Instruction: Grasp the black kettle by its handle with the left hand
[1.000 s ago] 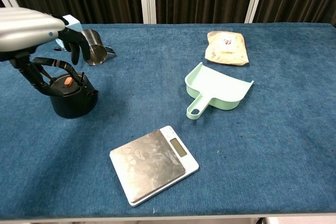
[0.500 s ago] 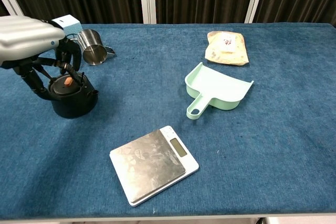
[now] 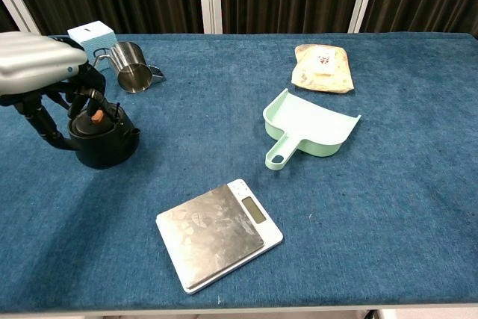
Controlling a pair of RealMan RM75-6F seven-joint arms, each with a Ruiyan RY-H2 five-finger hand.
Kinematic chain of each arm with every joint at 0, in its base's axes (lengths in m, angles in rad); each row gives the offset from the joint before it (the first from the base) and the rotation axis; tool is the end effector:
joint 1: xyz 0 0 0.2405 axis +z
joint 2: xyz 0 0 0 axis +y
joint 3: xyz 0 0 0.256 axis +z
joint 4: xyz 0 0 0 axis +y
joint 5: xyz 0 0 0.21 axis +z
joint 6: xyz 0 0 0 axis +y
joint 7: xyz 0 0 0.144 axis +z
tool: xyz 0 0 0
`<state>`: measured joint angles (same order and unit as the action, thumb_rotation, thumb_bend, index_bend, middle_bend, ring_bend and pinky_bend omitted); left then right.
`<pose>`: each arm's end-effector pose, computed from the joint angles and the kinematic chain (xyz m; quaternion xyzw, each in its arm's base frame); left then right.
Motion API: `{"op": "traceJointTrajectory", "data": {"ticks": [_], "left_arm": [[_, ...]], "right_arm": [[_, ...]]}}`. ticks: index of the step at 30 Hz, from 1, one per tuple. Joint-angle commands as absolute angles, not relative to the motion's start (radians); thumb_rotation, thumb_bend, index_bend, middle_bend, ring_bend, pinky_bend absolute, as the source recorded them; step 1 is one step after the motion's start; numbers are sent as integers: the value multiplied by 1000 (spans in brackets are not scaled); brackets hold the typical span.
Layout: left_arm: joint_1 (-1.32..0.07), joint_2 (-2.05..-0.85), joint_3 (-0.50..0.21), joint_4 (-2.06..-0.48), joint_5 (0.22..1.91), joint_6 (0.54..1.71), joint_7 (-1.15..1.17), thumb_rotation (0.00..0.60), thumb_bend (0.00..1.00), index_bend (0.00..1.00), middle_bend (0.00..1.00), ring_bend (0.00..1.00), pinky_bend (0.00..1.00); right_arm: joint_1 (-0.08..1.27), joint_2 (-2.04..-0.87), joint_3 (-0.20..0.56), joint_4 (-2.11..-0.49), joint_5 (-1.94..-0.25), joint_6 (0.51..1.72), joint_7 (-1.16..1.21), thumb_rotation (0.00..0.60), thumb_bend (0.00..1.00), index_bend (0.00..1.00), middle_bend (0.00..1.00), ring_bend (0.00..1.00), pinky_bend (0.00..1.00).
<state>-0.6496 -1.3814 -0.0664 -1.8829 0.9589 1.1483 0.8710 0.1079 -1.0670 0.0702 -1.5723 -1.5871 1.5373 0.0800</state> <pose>-0.1564 0.2767 0.0200 -0.7868 -0.3025 -0.2505 0.4760 -0.3015 -0.1922 0.1840 0.6117 -0.3371 0.4294 0.5725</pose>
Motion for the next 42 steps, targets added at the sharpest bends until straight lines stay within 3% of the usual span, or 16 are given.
{"op": "traceJointTrajectory", "data": {"ticks": [1, 21, 26, 31, 34, 37, 42], "left_arm": [[-653, -1385, -60, -1880, 959, 1147, 867, 600, 110, 548, 601, 483, 0], [-686, -1417, -34, -1834, 920, 1096, 809, 584, 111, 768, 836, 702, 0], [-693, -1424, -34, -1826, 917, 1092, 793, 483, 111, 886, 948, 811, 0], [-696, -1420, -40, -1814, 923, 1081, 754, 289, 105, 994, 1000, 894, 0], [-695, -1416, -48, -1807, 933, 1073, 714, 153, 88, 1000, 1000, 909, 0], [-695, -1409, -55, -1799, 941, 1064, 677, 60, 71, 1000, 1000, 921, 0], [-689, -1405, -66, -1778, 962, 1071, 630, 12, 58, 1000, 1000, 946, 1]], "right_arm": [[108, -1068, 70, -1572, -1586, 1536, 80, 600, 100, 0, 26, 0, 0], [110, -1074, 72, -1564, -1574, 1525, 86, 600, 99, 0, 25, 0, 0], [109, -1076, 72, -1563, -1573, 1526, 86, 600, 99, 0, 25, 0, 0], [107, -1076, 72, -1563, -1570, 1527, 87, 600, 99, 0, 26, 0, 0], [107, -1077, 73, -1562, -1567, 1526, 88, 600, 98, 0, 26, 0, 0], [107, -1078, 73, -1560, -1567, 1526, 89, 600, 99, 0, 25, 0, 0], [106, -1080, 73, -1557, -1565, 1525, 93, 600, 99, 0, 25, 0, 0]]}}
